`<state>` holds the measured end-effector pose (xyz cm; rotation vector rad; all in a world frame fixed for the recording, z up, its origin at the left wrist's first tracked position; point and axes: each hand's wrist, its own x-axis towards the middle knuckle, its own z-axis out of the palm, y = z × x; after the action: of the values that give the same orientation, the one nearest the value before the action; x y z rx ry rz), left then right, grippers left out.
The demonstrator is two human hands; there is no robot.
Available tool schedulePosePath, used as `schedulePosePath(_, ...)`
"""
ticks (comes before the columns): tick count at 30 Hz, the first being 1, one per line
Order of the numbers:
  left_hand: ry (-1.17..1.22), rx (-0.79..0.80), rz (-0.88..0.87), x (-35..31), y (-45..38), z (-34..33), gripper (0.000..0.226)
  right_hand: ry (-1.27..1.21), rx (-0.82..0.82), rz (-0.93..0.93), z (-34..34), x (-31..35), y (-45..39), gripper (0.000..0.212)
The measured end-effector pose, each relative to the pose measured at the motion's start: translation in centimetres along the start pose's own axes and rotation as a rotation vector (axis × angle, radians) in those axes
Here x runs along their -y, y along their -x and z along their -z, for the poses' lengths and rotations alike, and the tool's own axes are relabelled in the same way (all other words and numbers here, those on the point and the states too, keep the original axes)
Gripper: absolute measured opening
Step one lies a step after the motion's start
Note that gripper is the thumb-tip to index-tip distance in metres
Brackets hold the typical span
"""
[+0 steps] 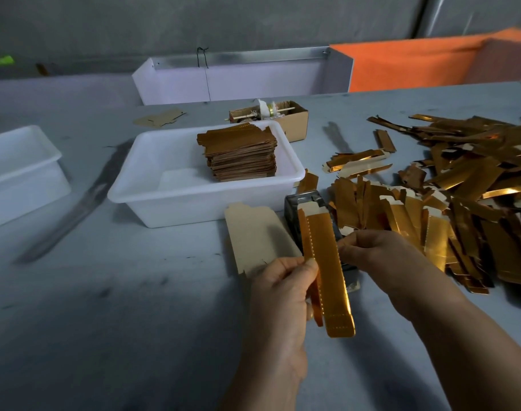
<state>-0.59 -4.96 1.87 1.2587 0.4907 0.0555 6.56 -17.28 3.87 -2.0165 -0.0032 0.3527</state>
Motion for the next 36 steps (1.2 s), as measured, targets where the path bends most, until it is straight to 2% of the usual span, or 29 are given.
schedulePosePath(3, -0.012, 0.01, 0.008, 0.2, -0.2, -0.5, 0.011, -0.157, -0.023, -0.026, -0.4, -0.4, 0.5, 0.016)
schedulePosePath(6, -0.008, -0.011, 0.004, 0.4, -0.3, -0.6, 0.01, -0.451, -0.001, -0.057, -0.2, -0.3, 0.9, 0.018)
schedulePosePath(8, -0.002, -0.016, -0.005, 0.5, -0.3, -0.5, 0.009, -0.529, -0.005, -0.051, 0.0, -0.1, 1.2, 0.017)
schedulePosePath(10, -0.009, -0.01, -0.011, 0.4, -0.3, -0.5, 0.009, -0.464, -0.034, -0.003, -0.1, -0.2, 1.5, 0.016)
schedulePosePath(14, -0.016, 0.0, -0.033, 0.3, -0.4, -0.4, 0.009, 0.011, -0.225, 0.116, -0.4, -1.1, 2.1, 0.016)
schedulePosePath(17, -0.017, 0.022, -0.054, 0.3, -0.3, -0.7, 0.008, 0.209, -0.286, 0.179, -0.6, -1.3, 2.6, 0.015)
schedulePosePath(26, -0.001, 0.092, -0.119, 0.0, -0.3, -1.1, 0.008, 0.192, -0.34, 0.239, -1.5, -2.3, 3.0, 0.021)
schedulePosePath(31, -0.124, 0.123, -0.141, -0.1, -0.4, -1.1, 0.008, 0.19, -0.368, 0.249, -2.1, -2.7, 3.2, 0.019)
schedulePosePath(36, -0.234, 0.083, -0.201, 0.1, -0.6, -1.2, 0.007, 0.101, -0.387, 0.251, -2.6, -3.2, 3.4, 0.013)
